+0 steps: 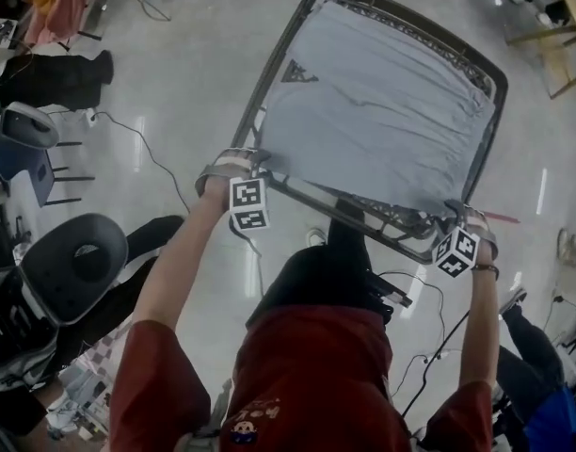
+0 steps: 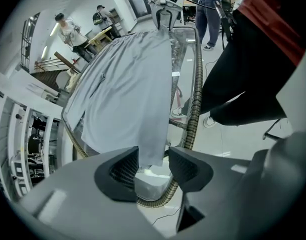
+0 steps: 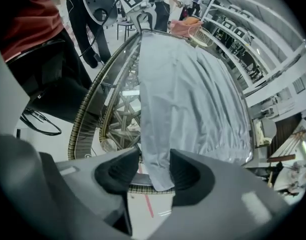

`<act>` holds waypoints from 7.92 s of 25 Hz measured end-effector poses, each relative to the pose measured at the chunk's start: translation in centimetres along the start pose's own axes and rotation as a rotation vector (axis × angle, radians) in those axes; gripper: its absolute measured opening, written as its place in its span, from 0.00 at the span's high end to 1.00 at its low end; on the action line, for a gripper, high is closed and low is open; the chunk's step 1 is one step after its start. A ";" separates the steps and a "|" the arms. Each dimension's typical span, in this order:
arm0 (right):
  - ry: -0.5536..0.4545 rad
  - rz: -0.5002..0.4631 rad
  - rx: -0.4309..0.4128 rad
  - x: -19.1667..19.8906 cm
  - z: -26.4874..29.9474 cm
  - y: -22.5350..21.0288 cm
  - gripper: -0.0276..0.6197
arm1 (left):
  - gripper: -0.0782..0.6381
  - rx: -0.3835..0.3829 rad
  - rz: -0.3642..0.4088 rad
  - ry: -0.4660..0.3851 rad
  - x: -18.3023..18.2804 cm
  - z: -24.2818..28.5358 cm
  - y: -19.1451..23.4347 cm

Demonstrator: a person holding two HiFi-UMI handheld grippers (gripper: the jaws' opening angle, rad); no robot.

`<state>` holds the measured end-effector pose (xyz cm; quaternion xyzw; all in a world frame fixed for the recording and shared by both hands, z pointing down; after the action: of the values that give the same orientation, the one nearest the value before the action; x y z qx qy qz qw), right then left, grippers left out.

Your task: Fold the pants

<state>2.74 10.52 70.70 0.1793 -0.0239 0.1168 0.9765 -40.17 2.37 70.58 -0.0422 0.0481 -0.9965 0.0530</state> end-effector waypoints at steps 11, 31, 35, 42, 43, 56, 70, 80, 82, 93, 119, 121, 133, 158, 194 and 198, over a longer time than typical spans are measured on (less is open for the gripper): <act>0.032 0.064 -0.235 -0.5 1.1 -0.8 0.69 | 0.69 0.251 -0.047 0.000 0.5 0.6 0.3; -0.011 0.108 -0.098 -0.7 0.6 -0.9 0.94 | 0.87 0.153 -0.016 0.041 0.5 0.5 1.0; 0.000 0.115 -0.032 -0.9 -0.3 -0.9 0.94 | 0.87 0.124 -0.016 0.025 0.3 -0.5 1.0; -0.011 0.189 0.083 -1.3 -2.5 -2.8 0.94 | 0.87 0.035 -0.004 -0.007 -0.1 -3.2 3.8; -0.015 0.203 0.097 -1.4 -2.8 -3.3 0.94 | 0.87 0.020 0.003 -0.010 -0.3 -3.8 4.6; -0.065 0.333 0.200 -0.7 -4.8 -15.4 0.94 | 0.87 -0.105 0.019 -0.026 -4.1 -9.0 19.8; 0.023 0.493 0.198 1.0 -1.0 -26.5 0.94 | 0.87 -0.118 0.037 -0.086 -6.5 -6.1 34.9; 0.095 0.558 0.166 2.1 4.8 -31.0 0.94 | 0.87 -0.078 0.064 -0.097 -8.4 -1.0 41.9; 0.108 0.572 0.157 2.4 5.8 -31.1 0.94 | 0.87 -0.067 0.055 -0.107 -8.5 -0.2 42.8; 0.138 0.598 0.254 3.6 9.2 -33.0 0.87 | 0.85 -0.134 0.054 -0.081 -9.5 3.4 45.8; -0.406 1.100 0.599 -7.1 -4.1 -30.4 0.80 | 0.85 -0.448 -0.683 -0.777 -15.6 -10.0 34.4; -0.514 1.165 0.642 -8.4 -7.0 -29.8 0.80 | 0.86 -0.505 -0.715 -0.877 -17.5 -12.0 31.8; -0.849 1.218 0.736 -12.2 -19.5 -24.8 0.95 | 0.88 -0.678 -0.703 -1.221 -23.9 -23.4 19.9; -0.920 1.145 0.935 -8.8 -35.8 -9.2 0.95 | 0.88 -0.761 -0.608 -1.408 -27.1 -34.9 0.4; -0.999 1.132 0.962 26.4 -33.8 -22.2 0.95 | 0.88 -0.832 -0.604 -1.366 -62.4 -30.3 7.9; -0.979 1.084 0.955 27.5 -32.1 -25.9 0.95 | 0.88 -0.848 -0.597 -1.359 -64.2 -29.6 11.8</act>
<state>35.76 4.41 34.22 0.5636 -0.4714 0.4727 0.4865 21.95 0.39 34.96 -0.6578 0.3617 -0.6248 -0.2147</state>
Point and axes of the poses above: the fingertips, and each gripper's own axes: z forward along the fingers, y to its left, x out of its underside, the point moved 4 cm from there along -z, backward along the fingers, and after that the axes turned 10 degrees about x, right-handed, at the moved point
